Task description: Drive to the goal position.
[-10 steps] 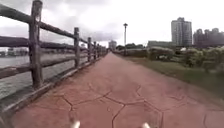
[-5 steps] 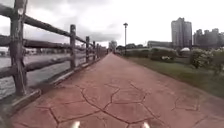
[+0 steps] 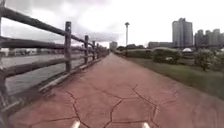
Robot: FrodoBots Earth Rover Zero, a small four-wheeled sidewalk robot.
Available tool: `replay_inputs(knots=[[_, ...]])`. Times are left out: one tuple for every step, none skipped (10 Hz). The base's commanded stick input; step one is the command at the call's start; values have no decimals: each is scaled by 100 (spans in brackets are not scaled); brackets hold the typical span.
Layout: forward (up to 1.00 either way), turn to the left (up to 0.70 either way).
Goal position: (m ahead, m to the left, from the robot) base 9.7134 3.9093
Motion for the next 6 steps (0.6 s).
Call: replay_inputs(knots=[[70, 0], [70, 0], [70, 0], [70, 0], [70, 0], [70, 0]])
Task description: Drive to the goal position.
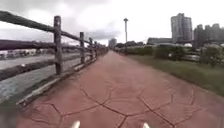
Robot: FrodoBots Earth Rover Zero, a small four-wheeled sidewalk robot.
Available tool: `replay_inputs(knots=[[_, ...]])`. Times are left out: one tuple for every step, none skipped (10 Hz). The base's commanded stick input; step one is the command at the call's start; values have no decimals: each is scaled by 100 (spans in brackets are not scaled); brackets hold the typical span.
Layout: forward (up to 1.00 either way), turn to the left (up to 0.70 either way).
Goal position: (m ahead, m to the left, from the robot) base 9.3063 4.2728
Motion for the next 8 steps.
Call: replay_inputs(knots=[[70, 0], [70, 0], [70, 0], [70, 0], [70, 0], [70, 0], [70, 0], [70, 0]])
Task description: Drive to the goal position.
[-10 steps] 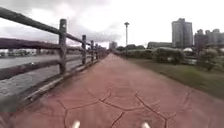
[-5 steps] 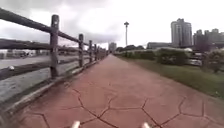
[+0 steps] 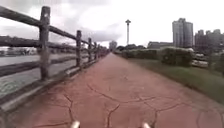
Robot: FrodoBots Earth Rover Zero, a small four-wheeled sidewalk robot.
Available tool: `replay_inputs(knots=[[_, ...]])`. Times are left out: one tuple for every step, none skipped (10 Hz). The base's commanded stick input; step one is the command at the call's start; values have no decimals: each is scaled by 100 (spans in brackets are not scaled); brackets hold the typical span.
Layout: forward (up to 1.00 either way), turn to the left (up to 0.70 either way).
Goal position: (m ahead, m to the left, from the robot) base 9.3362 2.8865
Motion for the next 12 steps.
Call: replay_inputs(knots=[[70, 0], [70, 0], [70, 0], [70, 0], [70, 0], [70, 0], [70, 0], [70, 0], [70, 0], [70, 0], [70, 0], [70, 0]])
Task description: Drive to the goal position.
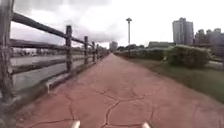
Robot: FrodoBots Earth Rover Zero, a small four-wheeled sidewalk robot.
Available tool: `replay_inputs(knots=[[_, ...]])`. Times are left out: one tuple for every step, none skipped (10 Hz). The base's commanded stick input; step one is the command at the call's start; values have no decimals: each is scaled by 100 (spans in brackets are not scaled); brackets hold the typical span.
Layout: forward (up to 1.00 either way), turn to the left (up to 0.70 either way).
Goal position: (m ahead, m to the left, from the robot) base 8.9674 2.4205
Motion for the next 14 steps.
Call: replay_inputs(knots=[[70, 0], [70, 0], [70, 0], [70, 0], [70, 0], [70, 27], [70, 27], [70, 0], [70, 0], [70, 0], [70, 0], [70, 0], [70, 0], [70, 0]])
